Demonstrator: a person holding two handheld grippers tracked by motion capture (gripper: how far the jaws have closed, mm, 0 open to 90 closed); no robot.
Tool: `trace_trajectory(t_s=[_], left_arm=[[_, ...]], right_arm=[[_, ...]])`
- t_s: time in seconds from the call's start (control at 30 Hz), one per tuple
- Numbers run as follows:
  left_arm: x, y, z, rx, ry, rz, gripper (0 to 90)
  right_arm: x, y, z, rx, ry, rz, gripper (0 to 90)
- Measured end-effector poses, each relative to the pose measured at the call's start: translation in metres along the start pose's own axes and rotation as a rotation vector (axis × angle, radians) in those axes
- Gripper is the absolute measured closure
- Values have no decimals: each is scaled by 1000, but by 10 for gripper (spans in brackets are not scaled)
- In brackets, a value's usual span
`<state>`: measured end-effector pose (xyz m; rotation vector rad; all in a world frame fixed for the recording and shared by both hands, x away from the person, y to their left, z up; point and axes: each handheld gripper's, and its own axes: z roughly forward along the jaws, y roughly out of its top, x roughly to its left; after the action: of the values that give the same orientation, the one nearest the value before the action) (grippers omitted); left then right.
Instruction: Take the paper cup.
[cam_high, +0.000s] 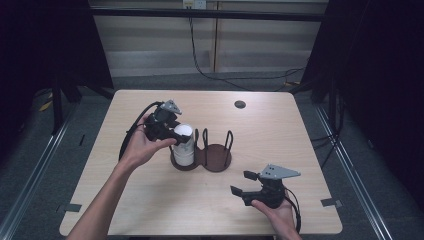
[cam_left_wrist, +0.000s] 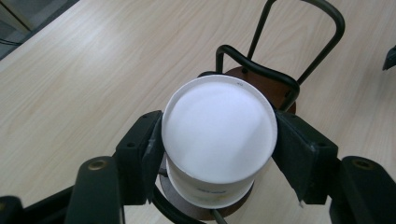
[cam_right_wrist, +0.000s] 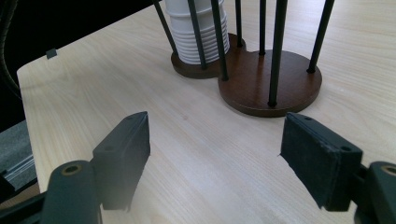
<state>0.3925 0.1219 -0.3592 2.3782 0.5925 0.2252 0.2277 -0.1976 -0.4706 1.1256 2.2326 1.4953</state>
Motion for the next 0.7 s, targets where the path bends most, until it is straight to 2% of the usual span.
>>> trace_trajectory(t_s=[0.07, 0.17, 0.33, 0.7], left_arm=[[0, 0, -1, -17, 0, -19, 365], [2, 1, -5, -8, -2, -3, 366], [1, 4, -9, -35, -5, -24, 367], [2, 5, -16, -48, -8, -26, 368]], right_arm=[[0, 0, 0, 1, -2, 2, 232], [0, 0, 0, 0, 0, 1, 231], [1, 0, 0, 2, 0, 2, 231], [0, 0, 0, -3, -1, 4, 230]])
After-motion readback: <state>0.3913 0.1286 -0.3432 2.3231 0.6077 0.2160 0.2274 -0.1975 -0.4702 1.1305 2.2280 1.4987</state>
